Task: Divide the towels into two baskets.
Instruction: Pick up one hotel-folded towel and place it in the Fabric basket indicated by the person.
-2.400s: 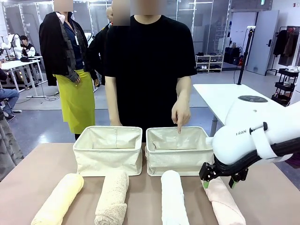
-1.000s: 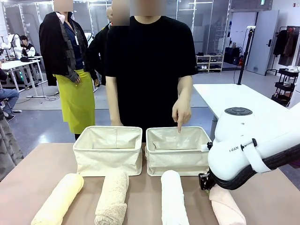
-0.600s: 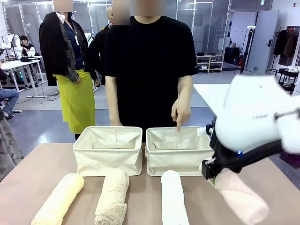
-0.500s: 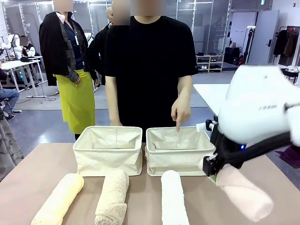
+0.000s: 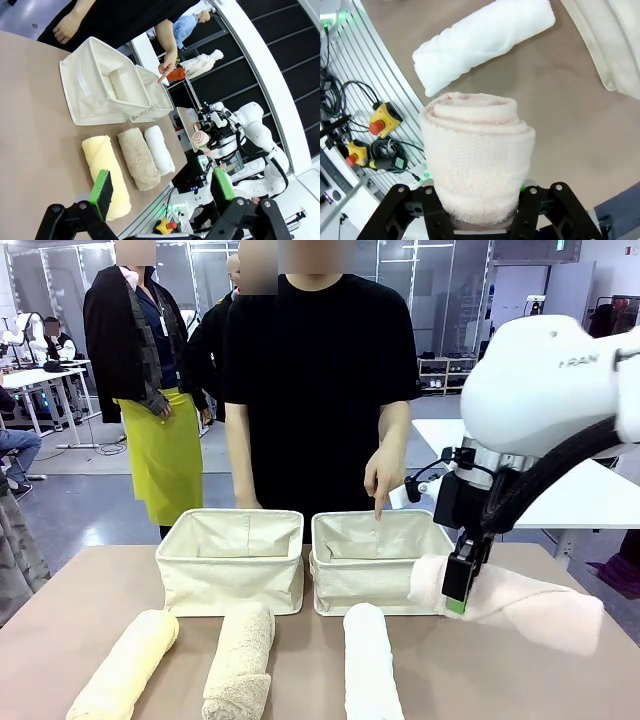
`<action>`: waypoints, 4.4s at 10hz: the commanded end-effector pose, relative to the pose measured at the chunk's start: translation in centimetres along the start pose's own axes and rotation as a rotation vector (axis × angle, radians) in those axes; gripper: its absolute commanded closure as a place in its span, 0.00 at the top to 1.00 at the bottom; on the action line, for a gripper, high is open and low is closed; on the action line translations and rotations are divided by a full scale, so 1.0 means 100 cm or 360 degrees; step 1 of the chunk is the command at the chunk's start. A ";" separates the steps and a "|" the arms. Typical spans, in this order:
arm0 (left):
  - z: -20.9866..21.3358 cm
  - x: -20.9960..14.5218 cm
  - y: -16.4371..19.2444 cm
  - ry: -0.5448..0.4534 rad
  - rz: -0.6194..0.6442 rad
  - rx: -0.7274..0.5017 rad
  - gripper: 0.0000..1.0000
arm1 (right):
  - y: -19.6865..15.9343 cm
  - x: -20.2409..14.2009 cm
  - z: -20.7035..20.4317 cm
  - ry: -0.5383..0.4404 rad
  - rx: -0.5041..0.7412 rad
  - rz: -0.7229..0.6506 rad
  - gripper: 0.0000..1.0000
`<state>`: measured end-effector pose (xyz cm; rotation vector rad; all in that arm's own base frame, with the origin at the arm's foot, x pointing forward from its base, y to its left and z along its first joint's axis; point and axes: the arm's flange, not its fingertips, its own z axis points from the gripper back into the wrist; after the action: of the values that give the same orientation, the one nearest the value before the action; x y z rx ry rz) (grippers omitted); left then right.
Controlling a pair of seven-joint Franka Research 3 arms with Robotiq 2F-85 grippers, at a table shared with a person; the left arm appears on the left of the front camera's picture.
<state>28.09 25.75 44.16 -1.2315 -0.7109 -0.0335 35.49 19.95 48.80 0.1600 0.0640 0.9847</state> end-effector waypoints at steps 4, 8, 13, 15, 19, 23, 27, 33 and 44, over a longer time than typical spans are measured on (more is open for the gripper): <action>0.003 -0.001 -0.001 -0.0009 -0.0008 -0.0020 1.00 | 0.000 0.000 0.000 0.0000 0.0000 0.0000 0.25; 0.003 -0.001 -0.001 -0.0009 -0.0008 -0.0020 1.00 | -0.024 0.050 0.022 0.0097 -0.0123 0.0340 0.34; 0.003 -0.001 -0.001 -0.0009 -0.0008 -0.0020 1.00 | -0.094 0.158 0.059 0.0285 -0.0354 0.0825 0.34; 0.003 -0.001 -0.001 -0.0009 -0.0008 -0.0020 1.00 | -0.118 0.194 0.058 0.0144 -0.0377 0.0937 0.34; 0.003 -0.001 -0.001 -0.0009 -0.0008 -0.0020 1.00 | -0.152 0.238 0.017 0.0053 -0.0379 0.0987 0.34; 0.003 -0.001 -0.001 -0.0009 -0.0008 -0.0020 1.00 | -0.176 0.251 -0.024 -0.0089 -0.0350 0.0993 0.34; 0.003 -0.001 -0.001 -0.0009 -0.0008 -0.0020 1.00 | -0.197 0.254 -0.047 -0.0137 -0.0303 0.0988 0.34; 0.003 -0.001 -0.001 -0.0009 -0.0008 -0.0020 1.00 | -0.207 0.258 -0.049 -0.0124 -0.0308 0.0950 0.83; 0.003 -0.001 -0.001 -0.0009 -0.0008 -0.0020 1.00 | -0.206 0.258 -0.049 -0.0102 -0.0333 0.0923 1.00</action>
<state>28.11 25.76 44.11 -1.2314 -0.7091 -0.0322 65.99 30.81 41.00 0.0157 -0.1448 1.5559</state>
